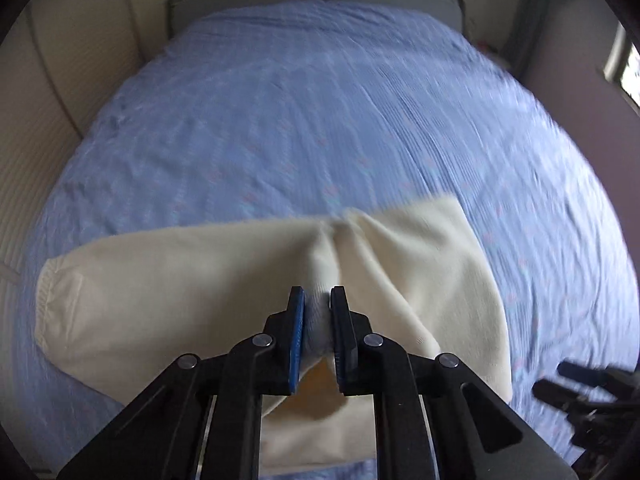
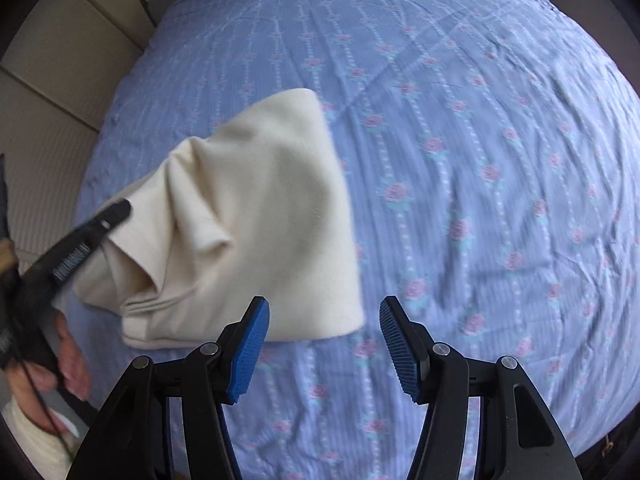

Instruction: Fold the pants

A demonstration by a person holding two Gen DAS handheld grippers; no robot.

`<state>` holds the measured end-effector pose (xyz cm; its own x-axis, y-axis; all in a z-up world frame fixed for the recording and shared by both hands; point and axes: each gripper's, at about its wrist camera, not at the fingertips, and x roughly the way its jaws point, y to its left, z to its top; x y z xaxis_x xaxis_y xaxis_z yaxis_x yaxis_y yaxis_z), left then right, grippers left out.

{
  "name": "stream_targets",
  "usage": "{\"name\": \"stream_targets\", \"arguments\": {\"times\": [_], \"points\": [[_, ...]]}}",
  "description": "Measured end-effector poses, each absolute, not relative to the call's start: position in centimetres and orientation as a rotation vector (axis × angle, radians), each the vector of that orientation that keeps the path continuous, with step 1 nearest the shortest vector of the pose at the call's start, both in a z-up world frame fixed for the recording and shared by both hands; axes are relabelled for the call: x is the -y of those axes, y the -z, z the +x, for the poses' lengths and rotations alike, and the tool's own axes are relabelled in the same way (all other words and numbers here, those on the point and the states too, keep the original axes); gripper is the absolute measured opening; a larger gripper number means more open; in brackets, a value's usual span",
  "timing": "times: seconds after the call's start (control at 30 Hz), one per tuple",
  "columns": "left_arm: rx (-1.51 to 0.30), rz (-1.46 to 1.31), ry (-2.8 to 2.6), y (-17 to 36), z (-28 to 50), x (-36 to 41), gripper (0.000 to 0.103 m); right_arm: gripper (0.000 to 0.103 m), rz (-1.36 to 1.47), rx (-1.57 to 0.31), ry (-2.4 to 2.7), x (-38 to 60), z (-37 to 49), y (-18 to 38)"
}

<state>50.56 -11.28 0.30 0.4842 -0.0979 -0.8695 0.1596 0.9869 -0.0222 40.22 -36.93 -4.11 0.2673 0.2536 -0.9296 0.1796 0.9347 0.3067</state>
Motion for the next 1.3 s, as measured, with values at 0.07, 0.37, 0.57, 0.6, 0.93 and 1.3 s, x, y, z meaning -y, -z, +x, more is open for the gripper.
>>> {"name": "stream_targets", "arguments": {"times": [0.07,0.37,0.57,0.6,0.93,1.3], "points": [[-1.024,0.049,0.126,-1.5,52.4,8.0,0.006,0.059,0.401,-1.296,-0.09,35.5,40.9,3.8],[-1.0,0.192,0.067,-1.9,54.4,1.0,0.051,0.059,0.333,-1.25,-0.209,28.3,44.3,3.0],[-1.061,0.181,0.181,-0.6,50.5,1.2,0.052,0.058,0.239,-1.274,-0.235,26.8,47.0,5.4],[-1.077,0.179,0.178,-0.1,50.0,1.2,0.052,0.057,0.234,-1.304,-0.237,26.7,47.8,6.3],[-1.199,-0.011,0.133,3.4,45.5,-3.0,0.052,0.01,0.339,-1.357,-0.374,23.3,51.4,5.8],[-1.157,-0.079,0.052,2.3,45.3,-7.2,0.057,0.05,0.262,-1.171,-0.624,11.4,58.6,-2.7]]}}
